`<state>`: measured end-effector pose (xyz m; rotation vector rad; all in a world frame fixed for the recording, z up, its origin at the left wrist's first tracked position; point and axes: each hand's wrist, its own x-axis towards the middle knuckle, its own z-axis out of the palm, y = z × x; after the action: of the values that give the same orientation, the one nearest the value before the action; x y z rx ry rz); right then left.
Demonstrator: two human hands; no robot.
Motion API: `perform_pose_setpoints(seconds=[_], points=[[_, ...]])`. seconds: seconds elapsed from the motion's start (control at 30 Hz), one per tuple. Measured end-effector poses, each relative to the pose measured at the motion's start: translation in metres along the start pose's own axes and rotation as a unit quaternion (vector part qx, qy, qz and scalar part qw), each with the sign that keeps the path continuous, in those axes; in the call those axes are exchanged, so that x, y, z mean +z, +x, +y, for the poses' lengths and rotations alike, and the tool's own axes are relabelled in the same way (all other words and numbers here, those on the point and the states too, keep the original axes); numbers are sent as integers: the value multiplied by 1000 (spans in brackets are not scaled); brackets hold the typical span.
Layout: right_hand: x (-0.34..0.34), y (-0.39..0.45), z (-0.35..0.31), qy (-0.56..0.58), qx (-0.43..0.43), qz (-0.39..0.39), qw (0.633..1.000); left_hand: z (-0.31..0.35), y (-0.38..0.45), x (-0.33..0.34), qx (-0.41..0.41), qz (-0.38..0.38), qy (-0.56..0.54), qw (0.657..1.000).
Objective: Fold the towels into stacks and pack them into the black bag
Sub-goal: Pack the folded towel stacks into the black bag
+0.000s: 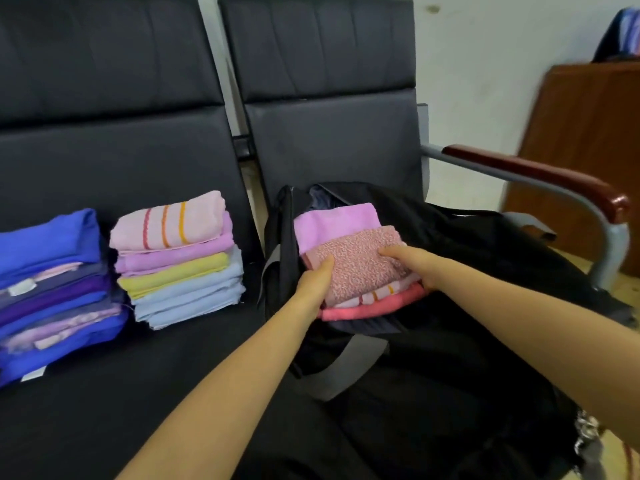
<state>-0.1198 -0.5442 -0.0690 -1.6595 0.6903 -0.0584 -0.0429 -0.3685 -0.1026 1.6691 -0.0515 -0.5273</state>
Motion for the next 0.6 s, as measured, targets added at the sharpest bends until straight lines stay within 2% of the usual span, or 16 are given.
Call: perform_pose_setpoints(seconds=[0.23, 0.37, 0.43, 0.5, 0.6], points=[[1, 22, 16, 6, -11, 57, 998, -3, 11, 7, 9, 32, 38, 999], [2, 14, 19, -113, -34, 142, 983, -2, 0, 6, 26, 40, 57, 997], [0, 2, 13, -213, -47, 161, 963, 1, -9, 5, 19, 33, 47, 998], [-4, -12, 1, -322, -84, 196, 923, 4, -18, 1, 18, 22, 28, 999], [-6, -30, -17, -392, -163, 261, 867, 17, -29, -9, 26, 8, 2, 1000]])
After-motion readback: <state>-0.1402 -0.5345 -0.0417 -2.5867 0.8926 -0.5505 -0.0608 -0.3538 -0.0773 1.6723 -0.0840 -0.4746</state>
